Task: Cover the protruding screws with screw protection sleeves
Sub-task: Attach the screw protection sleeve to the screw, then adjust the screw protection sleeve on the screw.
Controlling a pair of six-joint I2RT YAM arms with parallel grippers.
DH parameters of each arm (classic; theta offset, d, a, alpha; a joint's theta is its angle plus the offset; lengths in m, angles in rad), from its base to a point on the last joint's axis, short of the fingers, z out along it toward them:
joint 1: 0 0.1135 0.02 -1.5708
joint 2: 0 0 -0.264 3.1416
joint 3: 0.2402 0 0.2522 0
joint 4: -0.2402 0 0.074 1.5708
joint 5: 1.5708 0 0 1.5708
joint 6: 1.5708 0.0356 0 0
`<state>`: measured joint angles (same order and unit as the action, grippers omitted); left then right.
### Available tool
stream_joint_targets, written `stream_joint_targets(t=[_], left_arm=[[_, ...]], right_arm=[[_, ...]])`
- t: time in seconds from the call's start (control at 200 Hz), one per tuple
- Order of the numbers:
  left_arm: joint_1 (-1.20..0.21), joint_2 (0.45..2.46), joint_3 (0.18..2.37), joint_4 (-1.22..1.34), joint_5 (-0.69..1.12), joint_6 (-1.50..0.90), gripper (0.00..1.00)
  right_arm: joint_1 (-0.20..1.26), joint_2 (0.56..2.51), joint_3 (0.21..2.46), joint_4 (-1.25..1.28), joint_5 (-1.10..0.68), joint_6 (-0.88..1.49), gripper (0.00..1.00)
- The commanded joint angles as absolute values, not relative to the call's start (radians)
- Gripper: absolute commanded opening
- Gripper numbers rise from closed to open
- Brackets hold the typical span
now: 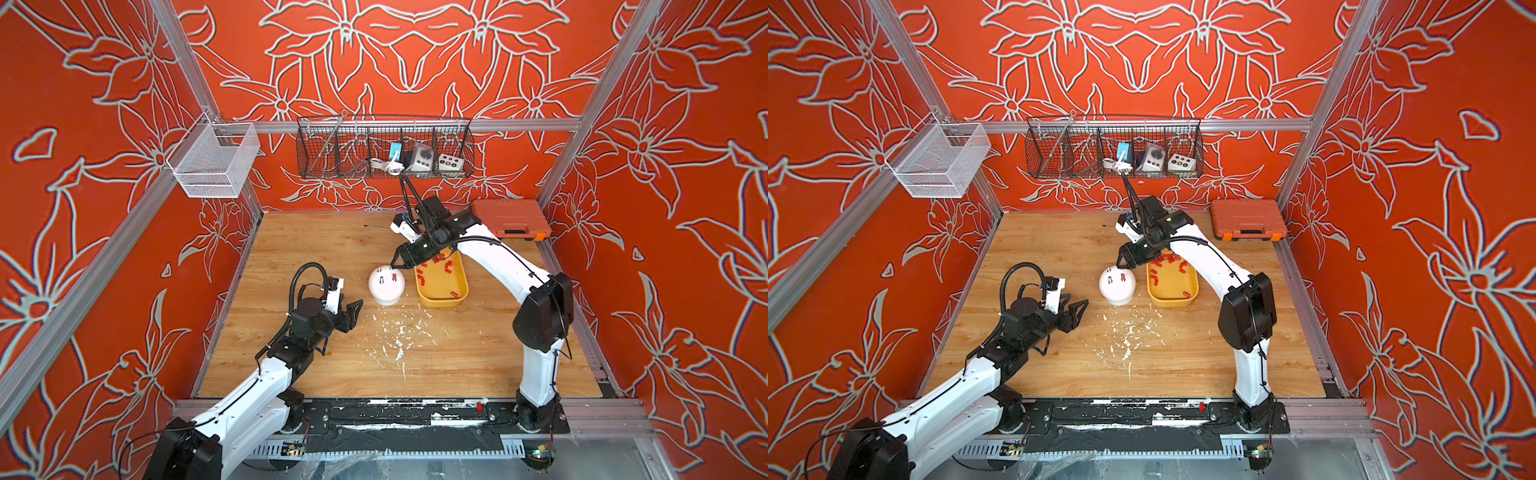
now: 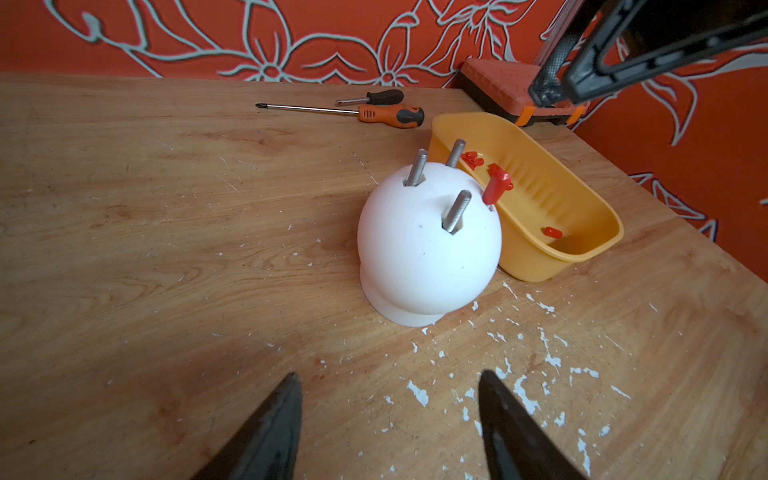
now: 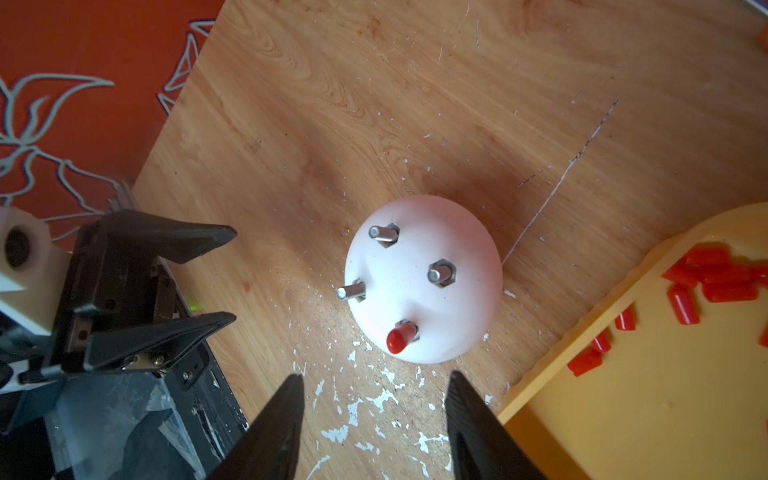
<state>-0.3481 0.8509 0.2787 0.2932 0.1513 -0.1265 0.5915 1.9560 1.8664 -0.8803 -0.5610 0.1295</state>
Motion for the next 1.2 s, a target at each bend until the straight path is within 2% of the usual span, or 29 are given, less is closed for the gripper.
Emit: stream_joint_targets(t=[0.0, 0.475, 0.781, 0.896, 0.976, 1.051, 1.121, 1.196], left_arm=[[-0.353, 0.845, 0.299, 0.304, 0.152, -0.112, 0.65], [-0.352, 0.896, 0.308, 0.329, 0.179, -0.118, 0.66], [-0.353, 0.9, 0.311, 0.33, 0.177, -0.118, 0.65], [-0.353, 0.89, 0.31, 0.324, 0.174, -0.115, 0.66], [-0.352, 0.876, 0.308, 0.318, 0.168, -0.115, 0.67], [-0.353, 0.845, 0.307, 0.304, 0.149, -0.124, 0.71], [-0.353, 0.791, 0.313, 0.279, 0.133, -0.132, 0.74], [-0.352, 0.721, 0.306, 0.276, 0.083, -0.156, 0.74]], right_arm=[[0.584, 1.971, 1.83, -0.812, -0.627, 0.168, 0.55], [0.566, 2.046, 1.733, -0.743, -0.625, 0.194, 0.49], [0.569, 2.004, 1.694, -0.719, -0.628, 0.213, 0.49], [0.569, 1.945, 1.705, -0.741, -0.577, 0.207, 0.58], [0.569, 1.897, 1.711, -0.769, -0.532, 0.19, 0.75], [0.568, 1.829, 1.684, -0.748, -0.398, 0.188, 0.98], [0.563, 1.732, 1.572, -0.613, -0.233, 0.232, 0.99], [0.549, 1.636, 1.433, -0.507, -0.091, 0.383, 0.99]])
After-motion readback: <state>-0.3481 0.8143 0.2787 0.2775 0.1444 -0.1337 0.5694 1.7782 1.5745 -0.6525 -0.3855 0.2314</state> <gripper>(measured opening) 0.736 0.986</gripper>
